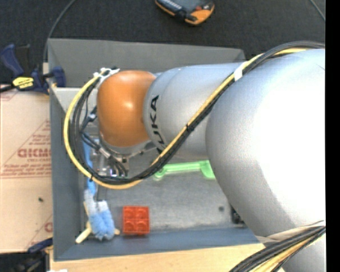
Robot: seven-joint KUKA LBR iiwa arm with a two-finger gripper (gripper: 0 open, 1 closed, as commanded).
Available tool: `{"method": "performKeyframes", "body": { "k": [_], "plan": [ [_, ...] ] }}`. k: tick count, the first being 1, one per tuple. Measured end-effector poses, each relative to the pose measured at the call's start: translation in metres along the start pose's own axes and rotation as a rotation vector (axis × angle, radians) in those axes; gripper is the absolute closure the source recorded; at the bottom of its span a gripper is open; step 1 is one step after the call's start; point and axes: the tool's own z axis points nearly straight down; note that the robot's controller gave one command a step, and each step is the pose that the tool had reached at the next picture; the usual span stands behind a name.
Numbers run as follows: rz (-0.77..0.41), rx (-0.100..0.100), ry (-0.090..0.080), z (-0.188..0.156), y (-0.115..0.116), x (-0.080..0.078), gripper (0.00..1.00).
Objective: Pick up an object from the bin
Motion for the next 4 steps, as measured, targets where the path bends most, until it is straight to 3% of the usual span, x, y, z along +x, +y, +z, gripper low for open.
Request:
{"method": "performKeyframes", "body": {
  "k": [1,2,3,4],
  "plan": [
    [0.000,0.000,0.000,0.000,0.000,0.000,0.00],
    [-0.209,0.001,-0.005,0.009,-0.089,-0.070,0.00],
    [-0.277,-0.001,-0.004,0.010,-0.101,-0.055,0.00],
    [-0.398,0.004,-0.009,0.048,-0.156,-0.072,0.00]
  ]
}}
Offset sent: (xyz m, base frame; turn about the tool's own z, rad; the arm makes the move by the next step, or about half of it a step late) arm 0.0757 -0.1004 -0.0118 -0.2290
